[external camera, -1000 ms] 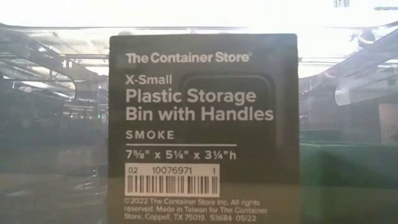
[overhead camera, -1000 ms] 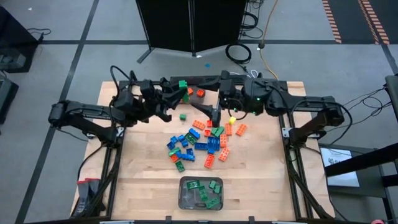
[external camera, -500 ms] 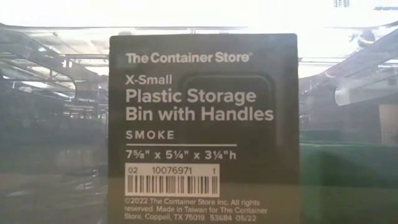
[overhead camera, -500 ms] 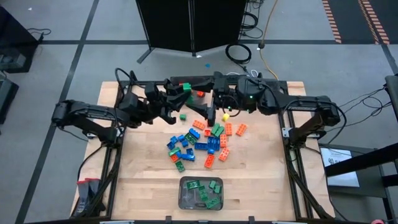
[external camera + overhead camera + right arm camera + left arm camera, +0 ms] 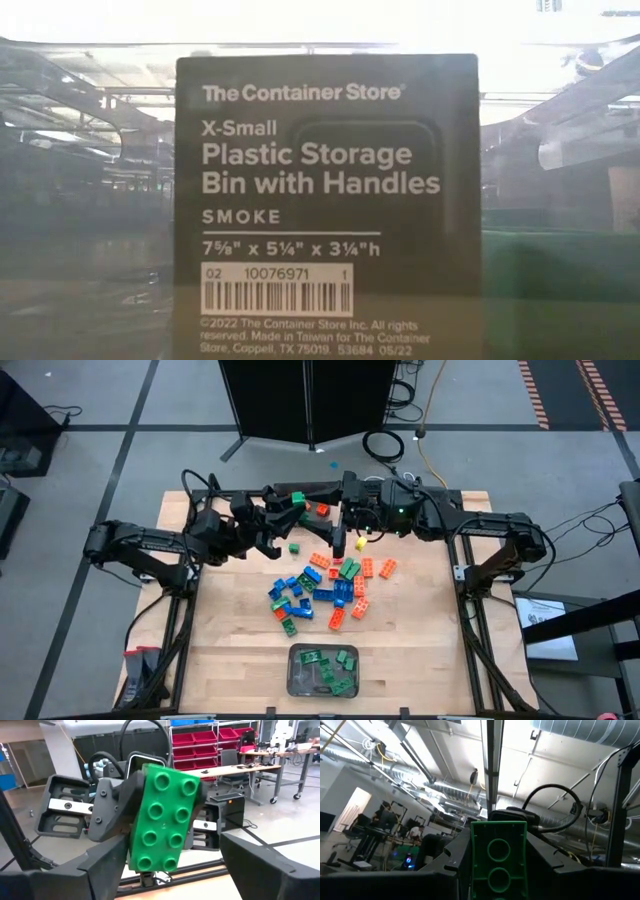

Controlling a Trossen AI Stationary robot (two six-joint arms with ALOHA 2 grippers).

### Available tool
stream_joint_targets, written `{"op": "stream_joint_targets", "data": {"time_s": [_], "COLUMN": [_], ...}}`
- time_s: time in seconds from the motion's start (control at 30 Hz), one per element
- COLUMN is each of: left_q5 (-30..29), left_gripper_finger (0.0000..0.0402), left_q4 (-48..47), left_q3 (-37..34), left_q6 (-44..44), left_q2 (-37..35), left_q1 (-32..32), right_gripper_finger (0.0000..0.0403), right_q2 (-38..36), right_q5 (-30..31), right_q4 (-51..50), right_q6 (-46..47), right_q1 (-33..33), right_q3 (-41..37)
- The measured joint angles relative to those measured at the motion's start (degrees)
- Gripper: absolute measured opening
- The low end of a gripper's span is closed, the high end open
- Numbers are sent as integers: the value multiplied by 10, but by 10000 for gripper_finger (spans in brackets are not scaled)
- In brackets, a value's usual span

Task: Sort blocks
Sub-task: Put the green game piece into the bottom black bin

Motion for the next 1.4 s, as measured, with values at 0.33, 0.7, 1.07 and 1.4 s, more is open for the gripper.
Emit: {"op": "stream_joint_targets", "data": {"time_s": [0.33, 0.7, 1.07, 1.4], "left_q5": [-1, 6, 9, 9], "left_gripper_finger": [123, 123, 224, 296], "left_q4": [-4, -5, -22, -152], "left_q3": [0, 0, 1, 1], "left_q6": [0, 10, -11, 0], "left_q2": [0, 0, -2, -64], "left_q1": [0, 0, -1, 0], "right_gripper_finger": [250, 126, 123, 123], "right_q2": [8, 8, 7, -32], "right_q5": [-4, -24, -15, 28], "right_q4": [1, 3, -3, -44], "right_q6": [-16, -28, -59, -73], "right_q1": [0, -1, -1, -1], "right_q3": [0, 0, 0, 4]}}
